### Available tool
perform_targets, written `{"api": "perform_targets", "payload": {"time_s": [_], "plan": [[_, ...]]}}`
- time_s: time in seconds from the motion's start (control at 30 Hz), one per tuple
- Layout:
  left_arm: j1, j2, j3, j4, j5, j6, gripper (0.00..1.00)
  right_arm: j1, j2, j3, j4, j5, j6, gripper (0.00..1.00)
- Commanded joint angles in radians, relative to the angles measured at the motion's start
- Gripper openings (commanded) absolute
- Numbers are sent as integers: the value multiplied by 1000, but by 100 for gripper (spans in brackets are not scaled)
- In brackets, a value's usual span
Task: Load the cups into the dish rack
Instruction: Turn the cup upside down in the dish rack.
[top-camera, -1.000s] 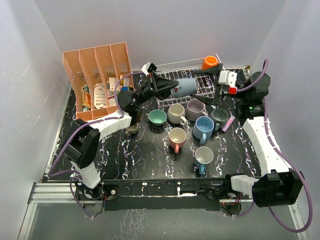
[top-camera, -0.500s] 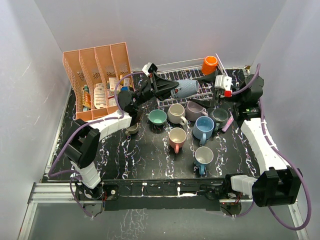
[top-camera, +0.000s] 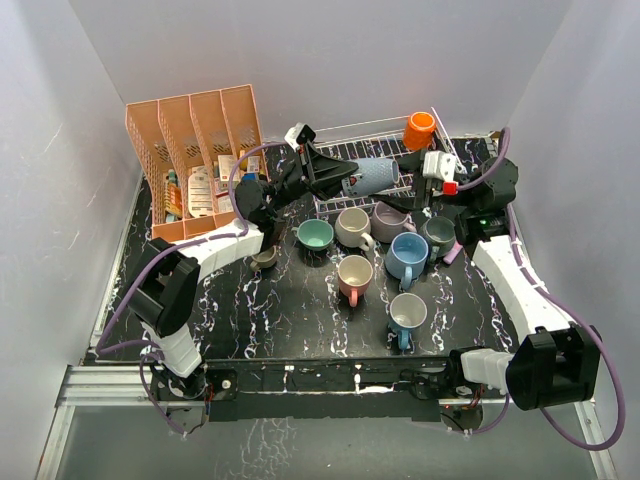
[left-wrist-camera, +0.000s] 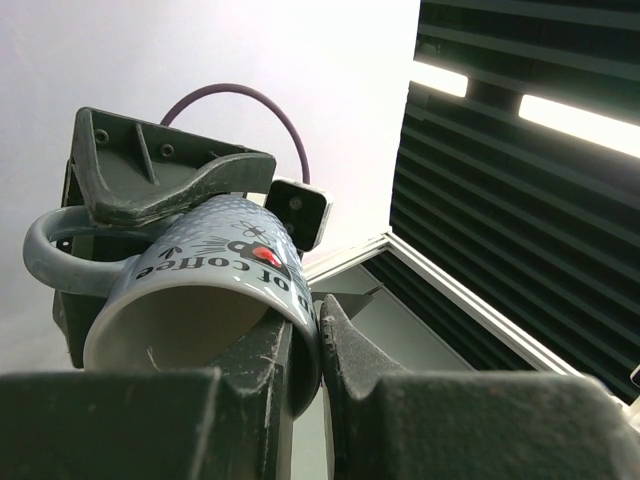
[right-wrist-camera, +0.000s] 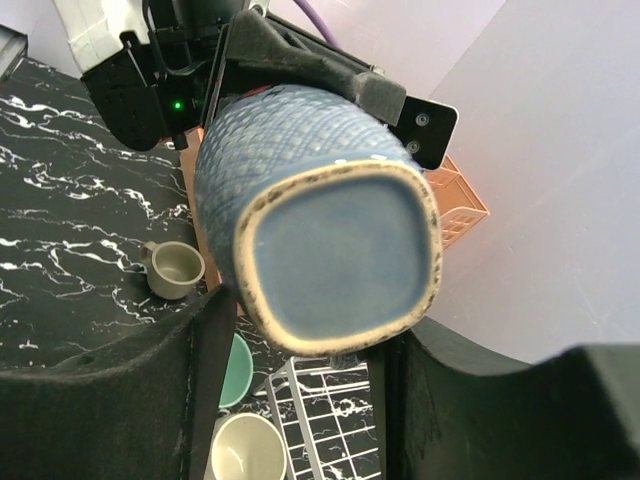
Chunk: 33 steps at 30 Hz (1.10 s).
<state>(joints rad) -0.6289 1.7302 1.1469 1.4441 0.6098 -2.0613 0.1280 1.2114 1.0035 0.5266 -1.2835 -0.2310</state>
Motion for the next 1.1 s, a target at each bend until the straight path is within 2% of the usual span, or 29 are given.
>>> {"api": "perform_targets", "payload": {"time_s": [0.0, 0.17, 0.4, 0.53, 0.83, 0.93, 1.07], "plan": [[-6, -29, 49, 321, -20, -227, 0, 11, -4, -5, 137, 35, 111, 52], [-8, -26, 43, 321, -26, -226, 0, 16, -10, -12, 149, 34, 140, 39], [-9, -30, 26, 328, -33, -222, 0, 16, -16, -14, 150, 27, 146, 9], [-10, -36, 1, 329, -48, -218, 0, 16, -22, -15, 148, 19, 161, 8], [2, -49, -76, 351, -106, -178, 49, 11, -36, -1, 81, 14, 231, 8], [24, -69, -120, 351, -126, -158, 59, 4, -43, 6, 41, 17, 254, 8], [56, -98, -194, 351, -145, -124, 64, -8, -56, 13, -12, 18, 274, 8]]}}
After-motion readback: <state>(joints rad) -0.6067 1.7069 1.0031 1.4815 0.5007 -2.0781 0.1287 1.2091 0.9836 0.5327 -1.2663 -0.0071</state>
